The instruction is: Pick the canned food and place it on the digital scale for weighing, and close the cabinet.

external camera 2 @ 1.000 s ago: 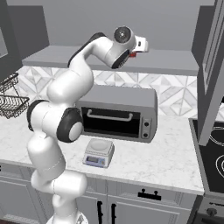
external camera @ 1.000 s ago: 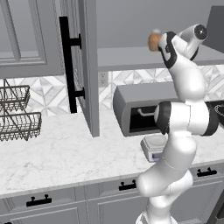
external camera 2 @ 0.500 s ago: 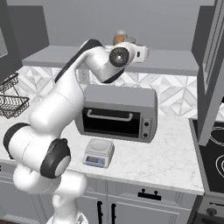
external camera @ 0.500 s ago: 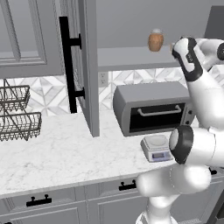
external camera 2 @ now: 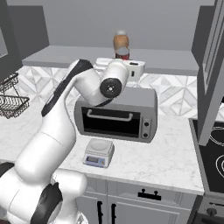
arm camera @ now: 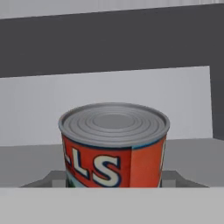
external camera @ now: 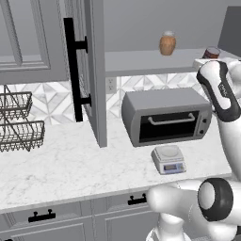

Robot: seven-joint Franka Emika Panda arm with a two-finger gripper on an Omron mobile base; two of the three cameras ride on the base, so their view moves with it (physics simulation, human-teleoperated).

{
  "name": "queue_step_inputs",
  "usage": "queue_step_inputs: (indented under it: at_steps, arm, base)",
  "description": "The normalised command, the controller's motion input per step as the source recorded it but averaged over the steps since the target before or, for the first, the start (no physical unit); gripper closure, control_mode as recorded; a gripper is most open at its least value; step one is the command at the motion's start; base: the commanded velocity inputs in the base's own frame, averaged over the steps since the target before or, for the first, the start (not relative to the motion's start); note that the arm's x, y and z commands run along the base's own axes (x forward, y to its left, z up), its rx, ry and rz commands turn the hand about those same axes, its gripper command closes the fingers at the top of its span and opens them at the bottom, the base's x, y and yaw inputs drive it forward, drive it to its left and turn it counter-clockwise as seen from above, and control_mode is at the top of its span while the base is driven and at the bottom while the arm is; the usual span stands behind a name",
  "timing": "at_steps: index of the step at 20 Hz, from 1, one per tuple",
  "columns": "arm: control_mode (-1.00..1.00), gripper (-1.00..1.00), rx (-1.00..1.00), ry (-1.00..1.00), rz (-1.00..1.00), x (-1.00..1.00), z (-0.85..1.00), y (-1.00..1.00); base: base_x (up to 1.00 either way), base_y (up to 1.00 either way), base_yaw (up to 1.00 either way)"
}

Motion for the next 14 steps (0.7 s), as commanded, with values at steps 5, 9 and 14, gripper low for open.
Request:
queue_step_inputs:
  at_steps: [5, 9, 14]
  arm:
    - [-1.0, 1.0, -0.01, -0.05, 0.21, -1.0, 0.01, 0.0]
    - [-1.0, 1.0, 0.0, 0.07, 0.44, -0.94, -0.17, 0.2]
    - [-1.0, 1.0, -0.03, 0.11, 0.49, -0.64, -0.56, 0.67]
  base:
    - [0.0, 0.0, 0.0]
    - [0.0, 0.0, 0.0]
    - [0.0, 0.0, 0.0]
